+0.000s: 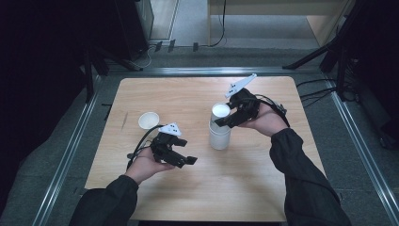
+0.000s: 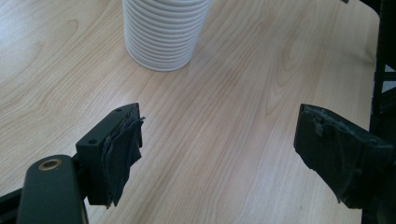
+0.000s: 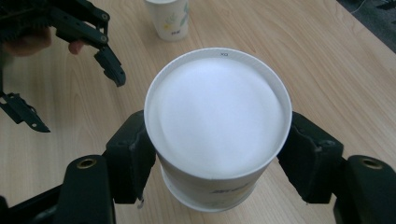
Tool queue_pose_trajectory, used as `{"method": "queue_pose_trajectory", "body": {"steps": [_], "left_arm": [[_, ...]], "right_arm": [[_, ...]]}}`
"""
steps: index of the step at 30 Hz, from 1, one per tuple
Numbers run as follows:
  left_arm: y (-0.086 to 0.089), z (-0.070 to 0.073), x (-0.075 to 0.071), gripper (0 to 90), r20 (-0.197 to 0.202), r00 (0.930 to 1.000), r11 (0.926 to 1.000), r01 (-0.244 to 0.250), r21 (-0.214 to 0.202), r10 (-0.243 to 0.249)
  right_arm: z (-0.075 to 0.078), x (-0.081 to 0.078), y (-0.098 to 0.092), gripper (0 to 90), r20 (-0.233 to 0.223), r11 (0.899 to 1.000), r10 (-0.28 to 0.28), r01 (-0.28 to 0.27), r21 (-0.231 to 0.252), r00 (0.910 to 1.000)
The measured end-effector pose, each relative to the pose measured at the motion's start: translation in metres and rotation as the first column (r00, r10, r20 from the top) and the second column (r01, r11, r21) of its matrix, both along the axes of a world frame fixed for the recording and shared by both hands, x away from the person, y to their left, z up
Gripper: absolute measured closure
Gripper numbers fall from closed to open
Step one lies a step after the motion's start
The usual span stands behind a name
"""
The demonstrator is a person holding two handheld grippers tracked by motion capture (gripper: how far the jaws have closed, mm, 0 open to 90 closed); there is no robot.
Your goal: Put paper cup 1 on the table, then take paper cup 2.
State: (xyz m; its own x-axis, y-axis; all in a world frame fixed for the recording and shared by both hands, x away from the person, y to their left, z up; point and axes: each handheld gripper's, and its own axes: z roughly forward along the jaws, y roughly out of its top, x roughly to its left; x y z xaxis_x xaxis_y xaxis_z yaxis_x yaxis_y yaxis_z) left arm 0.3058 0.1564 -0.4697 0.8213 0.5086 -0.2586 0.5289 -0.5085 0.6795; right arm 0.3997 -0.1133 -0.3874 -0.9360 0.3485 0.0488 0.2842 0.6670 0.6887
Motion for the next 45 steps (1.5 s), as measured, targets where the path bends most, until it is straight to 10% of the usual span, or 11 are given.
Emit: {"method": "queue_pose_trajectory", "body": {"steps": [29, 45], "left_arm": [[0.017, 0.010, 0.002, 15.5, 0.008, 0.9992, 0.9969, -0.038, -0.068, 0.039], [0.017, 0.018, -0.002, 15.3, 0.015, 0.9999, 0.9945, 0.009, -0.105, -0.007]], "right_arm": [[0.076, -0.050, -0.024, 33.9, 0.039, 0.998, 0.046, -0.047, 0.038, 0.9982], [0.019, -0.087, -0.038, 34.3, -0.024, 0.993, 0.079, -0.076, 0.089, 0.9966]]}}
